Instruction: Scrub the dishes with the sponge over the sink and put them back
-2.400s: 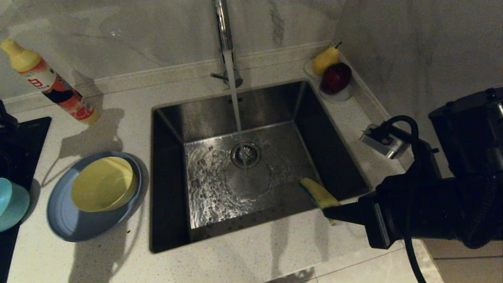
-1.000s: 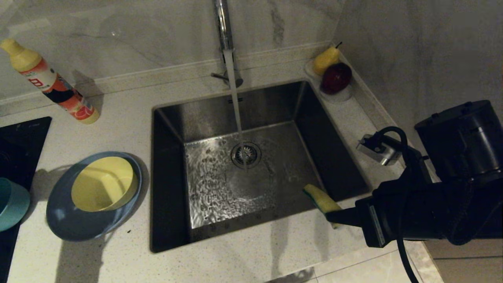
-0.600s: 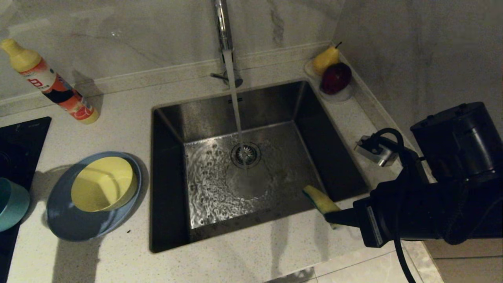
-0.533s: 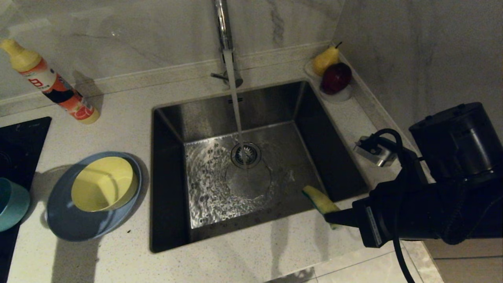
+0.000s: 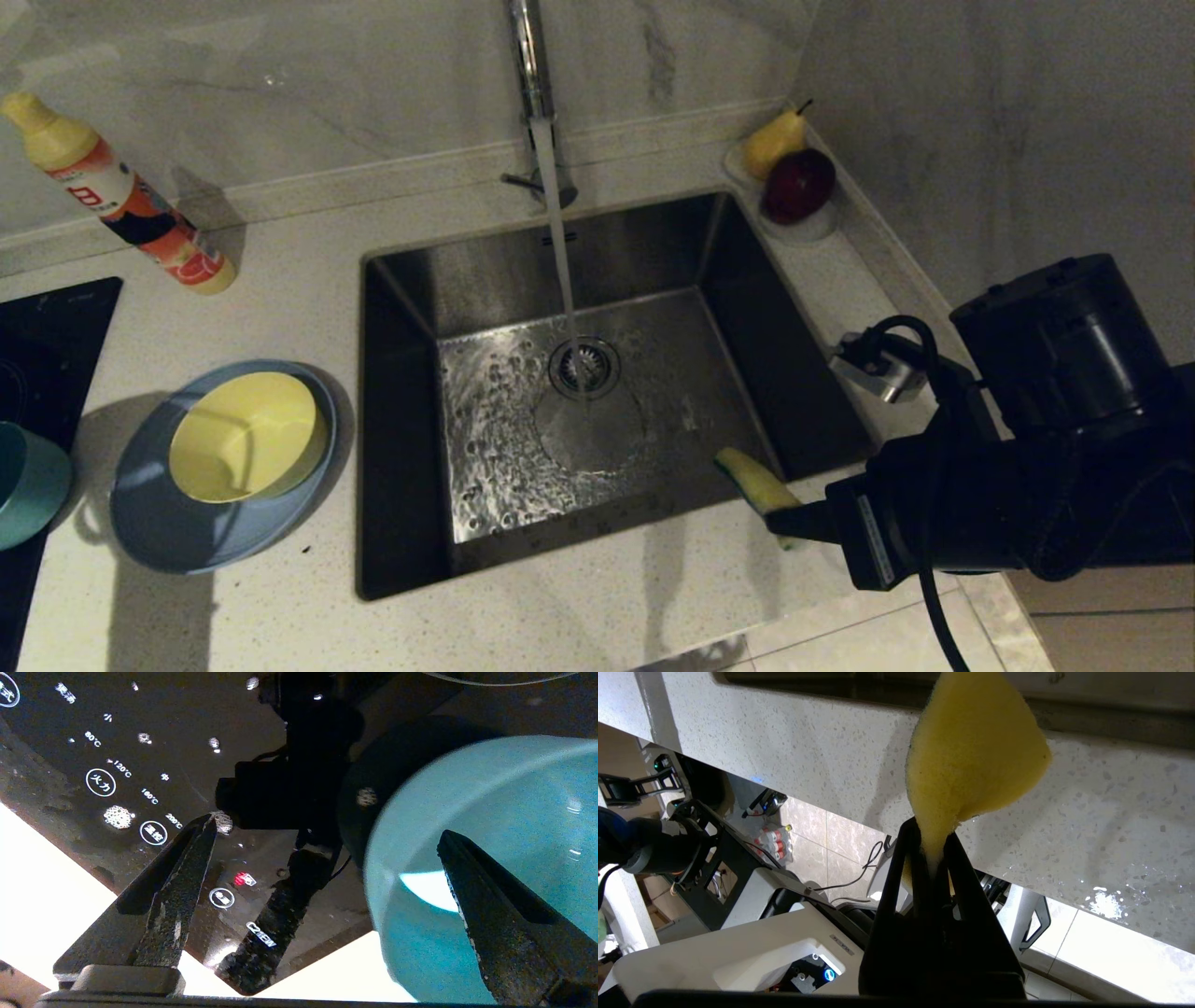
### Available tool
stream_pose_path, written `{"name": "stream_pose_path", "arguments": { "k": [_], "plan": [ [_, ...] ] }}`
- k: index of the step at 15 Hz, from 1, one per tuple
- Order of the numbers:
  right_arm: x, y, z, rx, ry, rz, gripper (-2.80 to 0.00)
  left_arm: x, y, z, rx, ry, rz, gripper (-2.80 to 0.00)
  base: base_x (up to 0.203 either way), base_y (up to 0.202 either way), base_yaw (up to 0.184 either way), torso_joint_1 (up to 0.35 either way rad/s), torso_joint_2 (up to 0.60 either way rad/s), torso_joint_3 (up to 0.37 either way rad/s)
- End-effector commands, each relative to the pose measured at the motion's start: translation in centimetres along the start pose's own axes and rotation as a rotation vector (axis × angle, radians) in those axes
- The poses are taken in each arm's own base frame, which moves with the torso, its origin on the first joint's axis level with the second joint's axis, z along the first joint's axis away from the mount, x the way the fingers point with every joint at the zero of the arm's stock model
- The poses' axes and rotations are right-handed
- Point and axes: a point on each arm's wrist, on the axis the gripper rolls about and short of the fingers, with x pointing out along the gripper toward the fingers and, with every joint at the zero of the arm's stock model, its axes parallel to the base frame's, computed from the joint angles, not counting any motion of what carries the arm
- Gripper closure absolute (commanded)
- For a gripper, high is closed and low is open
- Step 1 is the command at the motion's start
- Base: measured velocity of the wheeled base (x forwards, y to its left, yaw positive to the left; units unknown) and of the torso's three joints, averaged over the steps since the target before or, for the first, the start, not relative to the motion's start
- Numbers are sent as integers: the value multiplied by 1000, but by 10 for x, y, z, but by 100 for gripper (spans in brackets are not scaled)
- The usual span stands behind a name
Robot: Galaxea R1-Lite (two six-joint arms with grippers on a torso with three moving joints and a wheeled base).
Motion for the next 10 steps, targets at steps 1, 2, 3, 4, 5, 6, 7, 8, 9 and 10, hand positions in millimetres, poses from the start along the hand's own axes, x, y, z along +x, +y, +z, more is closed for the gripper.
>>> {"name": "stream_pose_path", "arguments": {
  "k": [1,2,3,4,5,6,7,8,9,10],
  "plan": [
    [3,0,0,1,-5,6,0,7,3,0,-21,22,6,-280,0,0,0,0,0,0],
    [4,0,1,-4,-13,13,0,8,3,0,-31,21,6,-280,0,0,0,0,0,0],
    [4,0,1,-7,-17,13,0,8,3,0,-31,21,6,-280,0,0,0,0,0,0],
    [4,0,1,-7,-17,13,0,8,3,0,-31,22,4,-280,0,0,0,0,0,0],
    [5,0,1,-6,-15,12,0,10,4,1,-32,24,6,-280,0,0,0,0,0,0],
    [5,-1,1,-6,-14,12,0,11,4,1,-33,27,7,0,0,0,0,0,0,0],
    [5,-1,1,-6,-14,12,0,11,4,1,-35,27,6,0,0,0,0,0,0,0],
    [5,-1,1,-6,-14,12,0,10,4,1,-37,28,5,0,0,0,0,0,0,0],
    [5,-1,1,-6,-14,12,0,11,4,1,-38,29,5,0,0,0,0,0,0,0],
    [5,-1,1,-6,-14,12,0,11,5,1,-39,31,5,0,0,0,0,0,0,0]
  ]
}}
